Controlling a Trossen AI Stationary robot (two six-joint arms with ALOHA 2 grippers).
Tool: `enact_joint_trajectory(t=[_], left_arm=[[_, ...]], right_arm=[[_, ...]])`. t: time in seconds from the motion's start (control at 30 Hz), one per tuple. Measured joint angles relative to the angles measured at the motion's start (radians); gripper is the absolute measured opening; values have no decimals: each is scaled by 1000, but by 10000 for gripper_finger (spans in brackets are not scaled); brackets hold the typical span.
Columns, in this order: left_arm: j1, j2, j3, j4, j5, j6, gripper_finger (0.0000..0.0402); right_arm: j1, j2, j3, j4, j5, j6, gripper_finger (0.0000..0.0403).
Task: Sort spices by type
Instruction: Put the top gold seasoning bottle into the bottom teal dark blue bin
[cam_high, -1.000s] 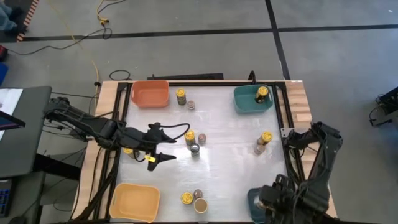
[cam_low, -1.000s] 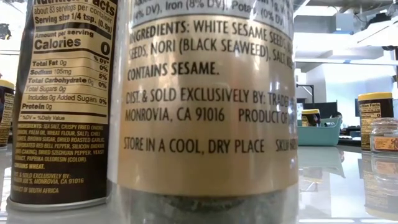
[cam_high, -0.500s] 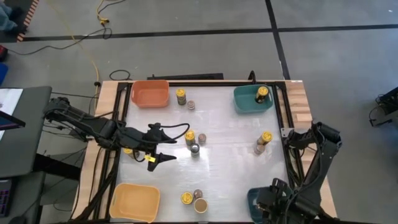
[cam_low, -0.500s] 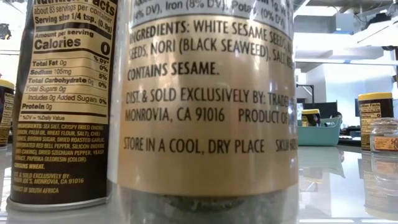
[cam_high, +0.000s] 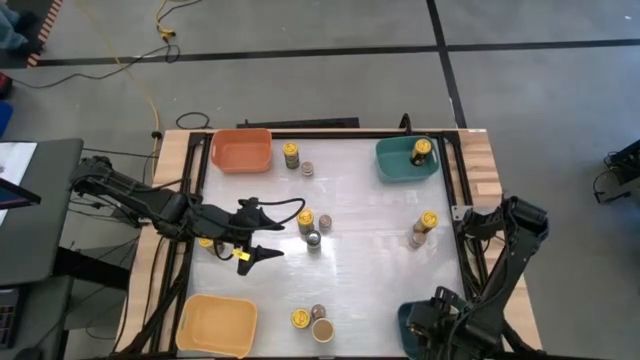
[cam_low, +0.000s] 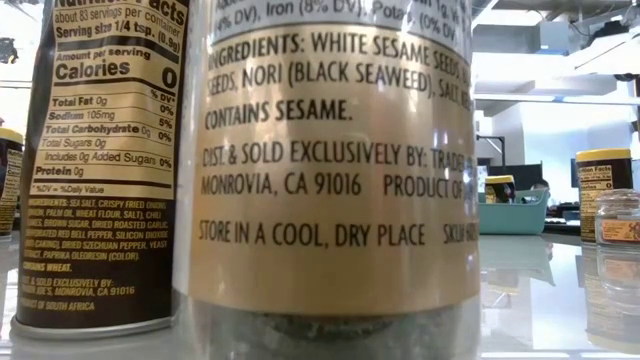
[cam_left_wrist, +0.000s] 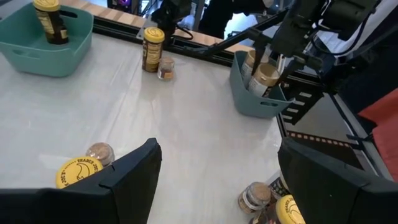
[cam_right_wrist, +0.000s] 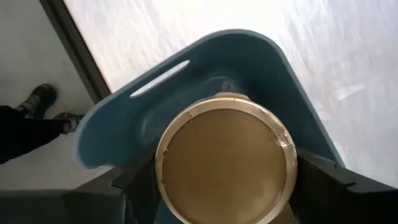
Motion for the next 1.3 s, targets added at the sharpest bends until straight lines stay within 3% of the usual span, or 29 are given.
enact_joint_trajectory(t=[0.57, 0.8, 1.3], left_arm=[[0, 0, 0, -1, 0, 11, 310], [0, 0, 0, -2, 0, 12, 310], [0, 0, 0, -2, 0, 10, 310]], right_arm=[[-19, -1, -8, -11, 0, 15, 296], [-17, -1, -8, -24, 0, 39, 329], [-17, -1, -8, -23, 0, 39, 322]])
